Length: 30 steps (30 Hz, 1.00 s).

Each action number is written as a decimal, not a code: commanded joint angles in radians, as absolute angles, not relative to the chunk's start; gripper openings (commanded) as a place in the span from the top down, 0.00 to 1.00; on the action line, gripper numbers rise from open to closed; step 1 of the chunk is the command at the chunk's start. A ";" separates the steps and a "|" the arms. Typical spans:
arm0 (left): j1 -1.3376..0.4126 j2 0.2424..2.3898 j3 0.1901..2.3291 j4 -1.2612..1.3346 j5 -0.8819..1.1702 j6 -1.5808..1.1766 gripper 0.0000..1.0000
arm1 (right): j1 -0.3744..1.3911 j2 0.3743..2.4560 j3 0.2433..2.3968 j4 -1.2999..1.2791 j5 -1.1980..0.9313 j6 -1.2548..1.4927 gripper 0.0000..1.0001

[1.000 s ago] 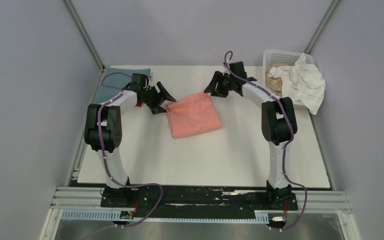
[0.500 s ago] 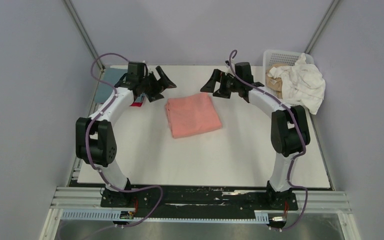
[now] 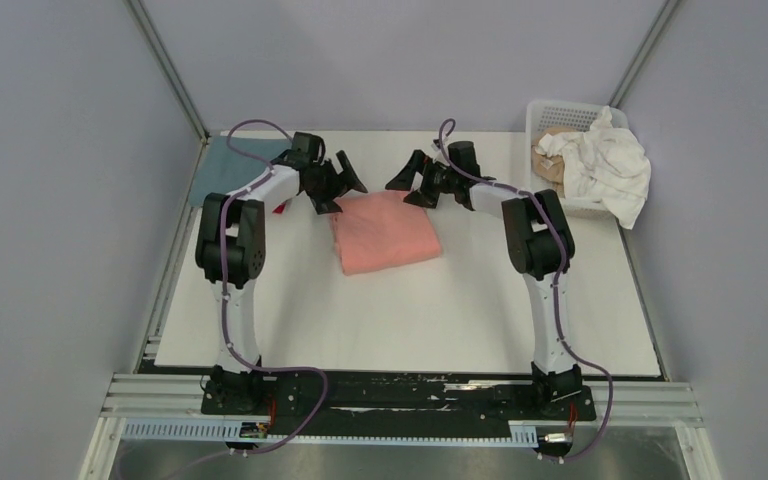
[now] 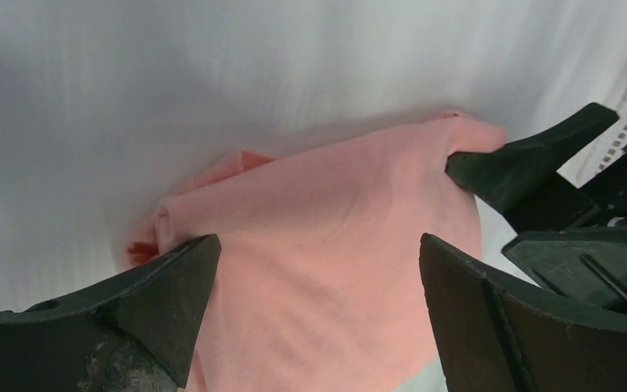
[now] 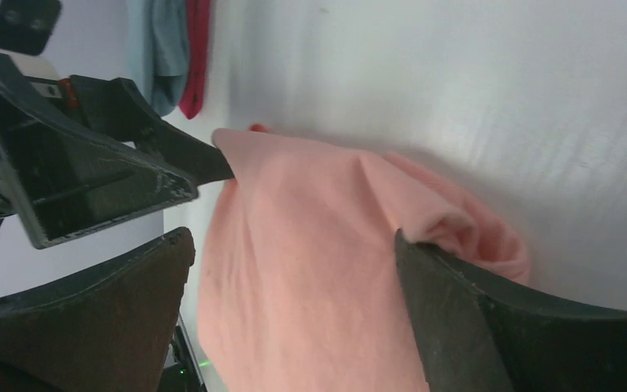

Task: Fold and stack the t-shirts
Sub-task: Smooth out wrinkles on the folded tshirt

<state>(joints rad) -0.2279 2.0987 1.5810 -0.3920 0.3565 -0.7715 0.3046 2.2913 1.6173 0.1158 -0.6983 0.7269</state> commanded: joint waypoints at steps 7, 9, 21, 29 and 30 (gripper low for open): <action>-0.169 2.167 1.568 -0.405 0.299 -0.776 0.00 | 0.304 2.369 1.624 0.112 -0.598 0.732 0.00; -0.167 2.147 1.610 -0.420 0.315 -0.756 0.00 | 0.304 2.338 1.659 0.060 -0.581 0.690 0.00; -0.217 1.685 1.344 -0.379 0.238 -0.723 0.00 | 0.320 1.857 1.331 -0.027 -0.465 0.565 0.00; -0.358 1.670 1.090 -0.078 0.555 -0.825 0.00 | 0.375 1.858 1.116 0.240 -0.761 0.705 0.00; -0.361 1.680 1.065 -0.071 0.551 -0.830 0.00 | 0.373 1.879 1.106 0.236 -0.738 0.705 0.00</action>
<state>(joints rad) -0.3187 1.6268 1.1488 -0.2035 0.4370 -0.7784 0.3634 1.8275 1.1717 0.1341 -0.6666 0.6537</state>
